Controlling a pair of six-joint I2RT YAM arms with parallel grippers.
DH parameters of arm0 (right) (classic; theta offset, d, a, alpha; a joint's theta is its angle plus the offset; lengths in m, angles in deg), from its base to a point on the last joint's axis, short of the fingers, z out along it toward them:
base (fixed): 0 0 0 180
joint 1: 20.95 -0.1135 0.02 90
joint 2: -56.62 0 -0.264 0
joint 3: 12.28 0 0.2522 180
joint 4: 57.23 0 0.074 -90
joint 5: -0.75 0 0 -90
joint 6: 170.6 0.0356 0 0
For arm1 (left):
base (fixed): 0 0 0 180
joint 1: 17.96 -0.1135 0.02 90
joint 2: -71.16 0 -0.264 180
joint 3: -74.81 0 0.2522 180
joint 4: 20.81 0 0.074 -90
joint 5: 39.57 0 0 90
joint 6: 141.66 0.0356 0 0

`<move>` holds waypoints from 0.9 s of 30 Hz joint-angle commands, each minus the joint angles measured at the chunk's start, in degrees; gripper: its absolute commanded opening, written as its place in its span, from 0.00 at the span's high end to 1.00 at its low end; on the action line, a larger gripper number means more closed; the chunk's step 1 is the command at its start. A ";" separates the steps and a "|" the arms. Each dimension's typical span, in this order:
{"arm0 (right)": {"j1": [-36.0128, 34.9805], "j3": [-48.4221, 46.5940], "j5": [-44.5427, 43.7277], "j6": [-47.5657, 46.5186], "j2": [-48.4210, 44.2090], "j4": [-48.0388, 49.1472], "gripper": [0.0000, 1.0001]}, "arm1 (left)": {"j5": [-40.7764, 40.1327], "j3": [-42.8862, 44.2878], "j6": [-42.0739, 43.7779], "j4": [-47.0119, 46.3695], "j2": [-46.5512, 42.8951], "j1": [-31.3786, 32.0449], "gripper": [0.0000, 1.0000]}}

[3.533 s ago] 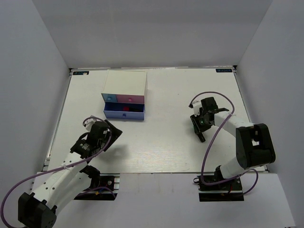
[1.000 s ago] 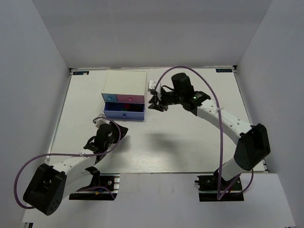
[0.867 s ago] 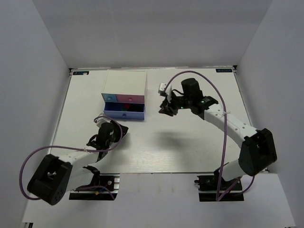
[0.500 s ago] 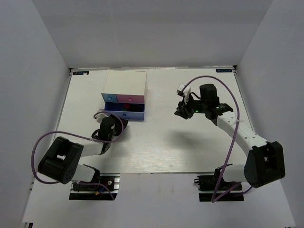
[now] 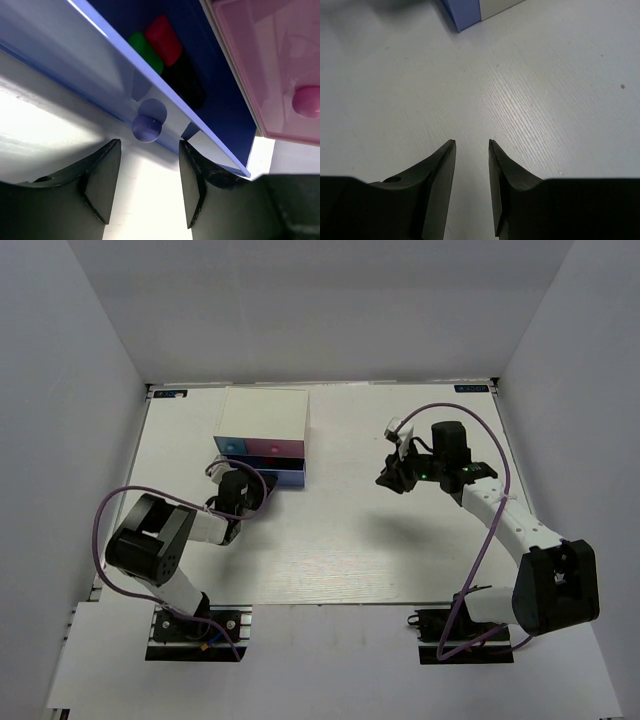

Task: Sort the stationery into containers
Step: Close the drawer in the storage box.

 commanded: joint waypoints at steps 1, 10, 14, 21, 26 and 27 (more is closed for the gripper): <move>0.76 0.55 2.09 1.16 -1.33 1.18 0.61 | 0.57 2.25 -1.68 -3.39 0.56 -0.41 0.40; 1.73 0.73 2.53 0.98 -0.36 1.27 0.61 | 0.57 3.92 -4.15 -6.55 4.78 -0.41 0.40; 1.99 0.81 3.06 1.16 -0.01 1.18 0.61 | 0.57 4.98 -5.55 -7.08 6.37 -0.41 0.40; 2.25 0.99 3.24 1.16 0.16 1.09 0.61 | 1.71 8.66 -6.08 -8.23 9.96 -0.41 0.40; 2.60 0.90 3.24 1.07 0.25 0.92 0.61 | 1.71 8.67 -6.61 -8.23 9.97 -0.41 0.40; 2.60 0.90 3.41 0.90 0.43 0.83 0.61 | 1.71 8.67 -6.61 -8.23 9.97 -0.41 0.39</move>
